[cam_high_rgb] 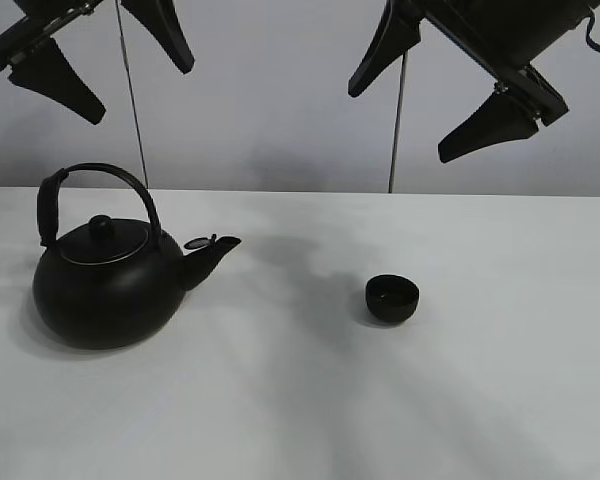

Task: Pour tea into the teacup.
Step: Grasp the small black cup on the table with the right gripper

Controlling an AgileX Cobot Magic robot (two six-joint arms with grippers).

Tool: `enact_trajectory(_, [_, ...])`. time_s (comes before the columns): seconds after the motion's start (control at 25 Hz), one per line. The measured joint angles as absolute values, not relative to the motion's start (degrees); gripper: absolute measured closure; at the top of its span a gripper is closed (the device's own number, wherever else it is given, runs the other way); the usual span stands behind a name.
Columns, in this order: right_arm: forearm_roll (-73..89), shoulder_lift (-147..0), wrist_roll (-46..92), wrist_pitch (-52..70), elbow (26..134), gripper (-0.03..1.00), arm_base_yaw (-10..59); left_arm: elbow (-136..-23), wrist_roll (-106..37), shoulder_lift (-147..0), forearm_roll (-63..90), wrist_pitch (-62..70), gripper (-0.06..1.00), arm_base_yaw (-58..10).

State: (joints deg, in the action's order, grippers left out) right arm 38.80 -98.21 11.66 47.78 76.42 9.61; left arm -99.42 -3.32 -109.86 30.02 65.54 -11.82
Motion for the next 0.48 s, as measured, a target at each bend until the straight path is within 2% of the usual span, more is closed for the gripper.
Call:
enact_trajectory(0.32, [37.0, -98.3, 13.4, 47.4, 76.6, 0.27, 9.6, -99.4, -3.3, -109.9, 30.0, 65.5, 0.25, -11.8])
enact_trajectory(0.48, [24.2, -98.9, 12.5, 47.4, 76.7, 0.27, 12.2, -99.4, -3.3, -109.9, 30.0, 65.5, 0.25, -11.8])
